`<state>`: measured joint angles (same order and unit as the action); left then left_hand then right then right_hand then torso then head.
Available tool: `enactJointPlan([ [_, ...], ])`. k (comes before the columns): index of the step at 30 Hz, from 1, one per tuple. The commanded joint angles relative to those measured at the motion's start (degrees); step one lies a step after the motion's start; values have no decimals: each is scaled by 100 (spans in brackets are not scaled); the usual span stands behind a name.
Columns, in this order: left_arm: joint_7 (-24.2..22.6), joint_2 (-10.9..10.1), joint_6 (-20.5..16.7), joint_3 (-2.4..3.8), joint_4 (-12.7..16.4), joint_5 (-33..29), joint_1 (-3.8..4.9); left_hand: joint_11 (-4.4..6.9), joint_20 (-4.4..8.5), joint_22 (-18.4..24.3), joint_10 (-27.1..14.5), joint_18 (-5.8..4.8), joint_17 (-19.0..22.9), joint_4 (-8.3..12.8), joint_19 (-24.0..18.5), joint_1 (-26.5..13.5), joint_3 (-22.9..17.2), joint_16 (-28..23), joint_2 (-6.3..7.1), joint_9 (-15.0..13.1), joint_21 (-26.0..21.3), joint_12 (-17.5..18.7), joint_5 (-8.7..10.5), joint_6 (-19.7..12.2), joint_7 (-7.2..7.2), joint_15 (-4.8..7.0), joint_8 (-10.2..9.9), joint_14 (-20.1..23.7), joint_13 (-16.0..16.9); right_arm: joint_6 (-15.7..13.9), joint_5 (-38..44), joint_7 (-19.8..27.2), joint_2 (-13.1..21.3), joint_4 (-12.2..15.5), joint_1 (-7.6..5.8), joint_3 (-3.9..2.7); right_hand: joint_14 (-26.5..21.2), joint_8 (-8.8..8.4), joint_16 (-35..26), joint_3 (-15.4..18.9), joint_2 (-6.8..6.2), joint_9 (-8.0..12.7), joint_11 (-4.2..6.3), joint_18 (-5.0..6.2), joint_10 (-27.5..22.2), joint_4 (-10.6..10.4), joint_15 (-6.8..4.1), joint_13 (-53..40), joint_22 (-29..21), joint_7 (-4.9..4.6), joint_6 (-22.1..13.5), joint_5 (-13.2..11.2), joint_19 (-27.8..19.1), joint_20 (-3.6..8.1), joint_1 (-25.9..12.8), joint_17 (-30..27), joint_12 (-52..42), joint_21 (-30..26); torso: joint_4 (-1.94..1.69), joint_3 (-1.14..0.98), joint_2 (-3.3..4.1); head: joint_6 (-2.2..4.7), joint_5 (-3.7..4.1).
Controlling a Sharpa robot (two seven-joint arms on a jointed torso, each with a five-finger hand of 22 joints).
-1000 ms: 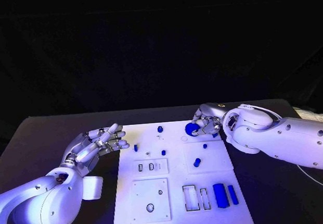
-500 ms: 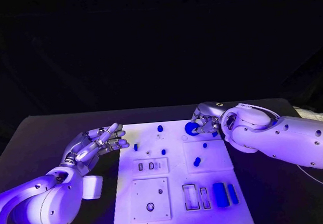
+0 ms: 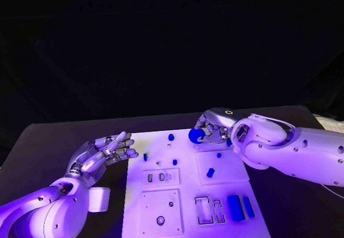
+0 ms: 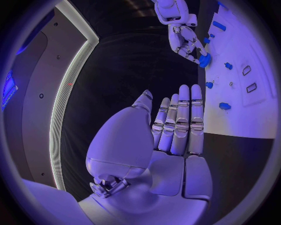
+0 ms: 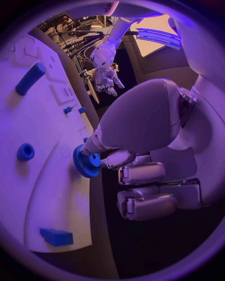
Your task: Assemble the parts on the task board
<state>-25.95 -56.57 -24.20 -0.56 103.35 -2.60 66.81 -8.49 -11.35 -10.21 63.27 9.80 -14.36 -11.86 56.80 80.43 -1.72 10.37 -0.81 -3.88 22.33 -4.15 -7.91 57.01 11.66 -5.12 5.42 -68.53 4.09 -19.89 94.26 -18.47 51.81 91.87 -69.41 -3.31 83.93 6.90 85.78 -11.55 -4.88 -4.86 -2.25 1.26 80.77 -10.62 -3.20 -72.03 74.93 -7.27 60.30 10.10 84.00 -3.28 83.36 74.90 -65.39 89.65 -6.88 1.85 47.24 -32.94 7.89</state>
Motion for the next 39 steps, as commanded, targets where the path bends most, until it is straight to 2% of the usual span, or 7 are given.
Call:
enactJointPlan([
  [1,-30,13,122,3,7,-7,5,-12,-24,9,-6,59,-13,31,-35,46,0,-27,-6,2,-35,40,-8,-1,22,-29,-36,0,-5,-317,269,30,-16,207,-8,-9,435,172,8,-21,187,-236,223,-116,197,-43,-39,6,1469,252,537,46,571,26,57,633,46,20,7,4,2,8,-8],
  [5,-29,18,126,3,10,-7,5,-12,-24,9,-6,59,-13,31,-35,46,0,-27,-6,2,-35,40,-8,-1,22,-29,-36,0,-5,-300,484,-43,-161,395,-15,-13,433,143,0,-25,166,-241,216,-116,190,-65,-36,12,1470,244,522,50,572,25,-11,621,73,20,5,4,4,11,-17],
  [10,-24,28,134,3,14,-7,5,-12,-24,9,-6,59,-13,31,-35,46,0,-27,-6,2,-35,40,-8,-1,22,-29,-36,0,-5,-203,715,-121,-424,418,-17,-12,430,105,-6,-35,149,-244,208,-115,188,-87,-30,8,1466,233,498,27,569,22,-73,613,90,19,-16,10,1,-7,-23],
  [16,-22,31,135,3,13,-7,5,-12,-24,9,-6,59,-13,31,-35,46,0,-27,-6,2,-35,40,-8,-1,22,-29,-36,0,-5,-34,815,-163,-843,167,-6,10,425,81,-19,-42,141,-245,201,-113,181,-100,-25,17,1458,224,482,11,563,19,-108,588,117,16,-7,6,4,-16,-53],
  [23,-20,38,139,3,11,-7,5,-12,-24,9,-6,59,-21,42,-36,59,-6,-34,-13,2,-35,42,-6,0,22,-28,-42,-1,-5,152,835,-155,-1130,-185,24,51,423,63,-25,-46,135,-247,195,-111,175,-111,-20,19,1449,217,475,3,556,15,-137,579,132,12,-7,8,2,-36,-72],
  [28,-20,38,139,3,7,-7,5,-12,-24,9,-6,59,-21,42,-36,59,-6,-34,-13,2,-35,42,-6,0,22,-28,-42,-1,-5,271,839,-164,-1248,-363,51,69,421,52,-28,-46,127,-249,192,-111,173,-117,-17,17,1448,213,471,-6,555,13,-156,575,137,11,2,-2,4,-45,-87],
  [39,-18,35,139,3,6,-7,5,-12,-24,9,-6,59,-21,42,-36,59,-6,-34,-13,2,-35,42,-6,0,22,-28,-42,-1,-5,603,887,-272,-1296,-483,66,83,415,9,-46,-37,84,-257,179,-105,161,-137,-5,19,1426,198,457,-70,537,2,-228,545,171,2,13,-6,4,-56,-94],
])
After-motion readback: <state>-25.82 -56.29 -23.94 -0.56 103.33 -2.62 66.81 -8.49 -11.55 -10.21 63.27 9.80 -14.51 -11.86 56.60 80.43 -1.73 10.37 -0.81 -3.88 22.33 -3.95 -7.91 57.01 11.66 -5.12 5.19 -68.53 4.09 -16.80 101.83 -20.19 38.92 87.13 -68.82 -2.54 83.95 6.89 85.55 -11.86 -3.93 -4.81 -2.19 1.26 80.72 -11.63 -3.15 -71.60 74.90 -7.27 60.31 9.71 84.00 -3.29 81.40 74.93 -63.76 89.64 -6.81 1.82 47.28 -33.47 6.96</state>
